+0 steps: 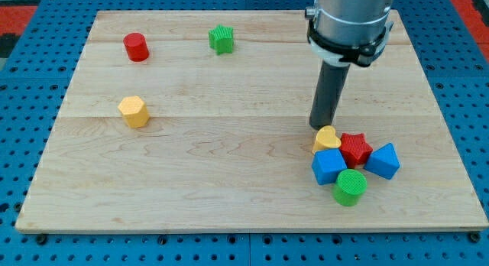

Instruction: Move the green star to the left of the yellow heart

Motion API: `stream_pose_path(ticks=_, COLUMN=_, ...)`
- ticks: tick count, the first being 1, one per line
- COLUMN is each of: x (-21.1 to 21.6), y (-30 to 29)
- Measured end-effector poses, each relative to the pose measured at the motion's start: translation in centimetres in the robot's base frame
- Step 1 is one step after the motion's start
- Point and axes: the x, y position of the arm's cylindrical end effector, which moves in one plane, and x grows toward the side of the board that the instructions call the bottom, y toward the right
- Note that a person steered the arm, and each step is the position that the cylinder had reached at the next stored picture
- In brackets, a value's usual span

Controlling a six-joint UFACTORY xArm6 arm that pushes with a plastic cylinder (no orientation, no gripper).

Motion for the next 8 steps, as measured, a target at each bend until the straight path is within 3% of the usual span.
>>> stream_pose_path(ticks=1, x=-5.2, y=-1.4)
stream_pose_path(ticks=2, x=-16.4, y=1.2)
stream_pose_path(ticks=3, x=-24.5, y=-3.7)
stream_pose_path(ticks=4, x=-22.5, y=-13.5)
stream_pose_path(ticks=6, x=-11.4, y=-17.5)
stream_pose_path(ticks=7, x=-13.1, y=-19.4)
stream_pose_path(ticks=8, x=-7.3, y=-19.6)
